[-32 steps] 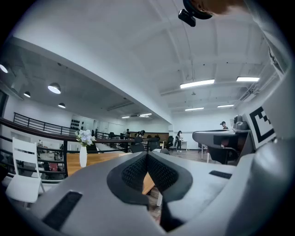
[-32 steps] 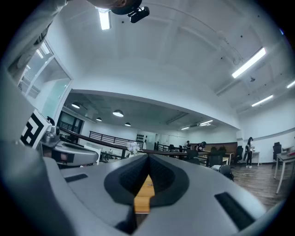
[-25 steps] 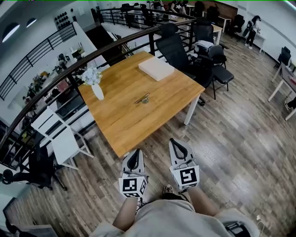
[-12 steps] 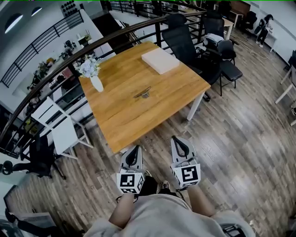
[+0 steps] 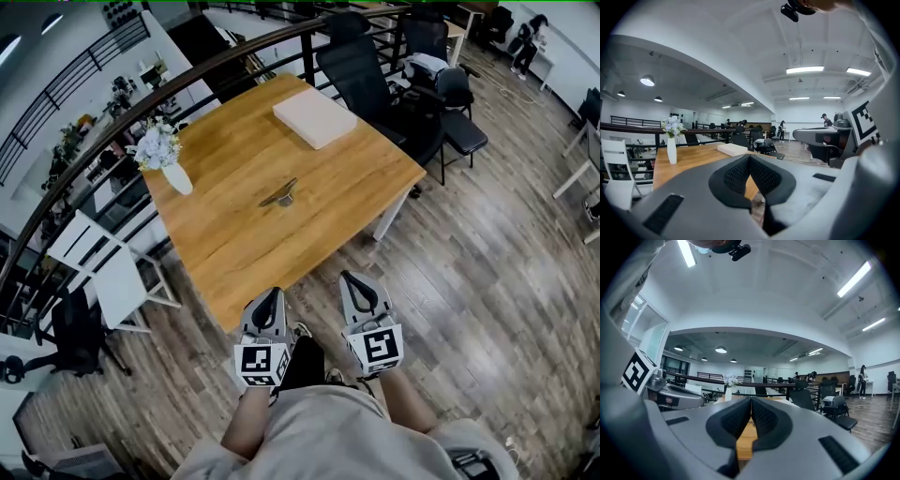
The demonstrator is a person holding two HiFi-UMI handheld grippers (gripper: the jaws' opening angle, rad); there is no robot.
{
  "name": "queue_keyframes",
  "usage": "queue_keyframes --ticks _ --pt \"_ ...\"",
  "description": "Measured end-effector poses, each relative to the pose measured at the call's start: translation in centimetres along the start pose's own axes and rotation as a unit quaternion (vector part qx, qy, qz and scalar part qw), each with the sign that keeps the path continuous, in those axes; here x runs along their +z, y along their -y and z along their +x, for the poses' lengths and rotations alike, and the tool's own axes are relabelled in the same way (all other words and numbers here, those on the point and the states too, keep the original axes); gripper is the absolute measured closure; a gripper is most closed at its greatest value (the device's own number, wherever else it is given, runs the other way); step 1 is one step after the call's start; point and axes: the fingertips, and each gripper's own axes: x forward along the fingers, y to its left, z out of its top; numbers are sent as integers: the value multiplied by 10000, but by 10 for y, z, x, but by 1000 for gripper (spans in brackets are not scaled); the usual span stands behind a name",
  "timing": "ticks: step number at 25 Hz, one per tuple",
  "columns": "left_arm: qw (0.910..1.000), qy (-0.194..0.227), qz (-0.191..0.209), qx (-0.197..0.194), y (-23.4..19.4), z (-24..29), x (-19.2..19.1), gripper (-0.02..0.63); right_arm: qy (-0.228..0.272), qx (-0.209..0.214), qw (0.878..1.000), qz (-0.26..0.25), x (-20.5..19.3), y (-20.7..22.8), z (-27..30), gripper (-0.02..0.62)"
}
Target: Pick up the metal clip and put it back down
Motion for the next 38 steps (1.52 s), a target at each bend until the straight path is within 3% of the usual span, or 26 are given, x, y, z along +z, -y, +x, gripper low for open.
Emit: queue_keyframes --ticks 8,15,22,27,33,38 --pt "9983 -160 103 -548 -45 77 19 583 -192 0 9998 -59 12 18 91 569" --pt "9969 -337 135 -694 -78 129 11 583 -434 -105 9990 -25 -2 33 145 569" --pt "9931 -939 392 -583 -97 170 -23 583 -805 -9 9967 22 -34 51 184 569" --pt "9885 -1306 669 -356 -105 206 -44 583 -1013 347 9942 138 -65 67 216 569" --pt "9765 -1824 1144 -71 -98 250 -67 583 -1184 965 9882 133 -96 89 254 569" --pt "9609 -2225 1640 144 -92 285 -85 583 -1336 1363 9815 160 -123 109 283 569"
